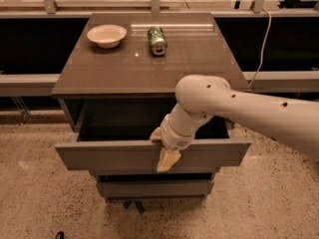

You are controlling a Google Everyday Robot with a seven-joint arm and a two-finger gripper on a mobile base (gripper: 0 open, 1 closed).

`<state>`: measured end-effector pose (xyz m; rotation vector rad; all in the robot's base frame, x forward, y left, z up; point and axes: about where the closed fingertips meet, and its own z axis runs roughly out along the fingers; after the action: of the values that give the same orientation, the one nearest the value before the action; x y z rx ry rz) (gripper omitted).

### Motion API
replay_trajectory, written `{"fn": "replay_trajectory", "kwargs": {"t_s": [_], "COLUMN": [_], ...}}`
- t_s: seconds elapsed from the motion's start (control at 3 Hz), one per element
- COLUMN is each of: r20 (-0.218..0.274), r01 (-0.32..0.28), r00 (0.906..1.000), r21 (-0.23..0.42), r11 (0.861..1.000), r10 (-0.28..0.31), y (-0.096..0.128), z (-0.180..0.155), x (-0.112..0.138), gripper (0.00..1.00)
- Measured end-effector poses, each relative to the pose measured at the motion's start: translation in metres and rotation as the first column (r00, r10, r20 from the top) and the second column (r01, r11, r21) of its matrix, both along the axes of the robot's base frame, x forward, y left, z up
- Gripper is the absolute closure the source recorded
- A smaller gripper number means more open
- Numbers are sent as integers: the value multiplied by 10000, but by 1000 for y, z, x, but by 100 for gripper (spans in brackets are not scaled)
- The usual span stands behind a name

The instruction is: Open top drawer

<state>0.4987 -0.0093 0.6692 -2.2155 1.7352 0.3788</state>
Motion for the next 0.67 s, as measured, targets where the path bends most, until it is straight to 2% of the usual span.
{"fn": "replay_trajectory", "kwargs": {"t_s": [0.33, 0.67], "r20": [0, 0], "r01": [0, 0], "r00": [10000, 10000], "r21": [0, 0], "r11": [10000, 10000], "r10": [0, 0], "y": [0, 0], "z": [1, 1], "x": [0, 0], "gripper": [27, 3]}}
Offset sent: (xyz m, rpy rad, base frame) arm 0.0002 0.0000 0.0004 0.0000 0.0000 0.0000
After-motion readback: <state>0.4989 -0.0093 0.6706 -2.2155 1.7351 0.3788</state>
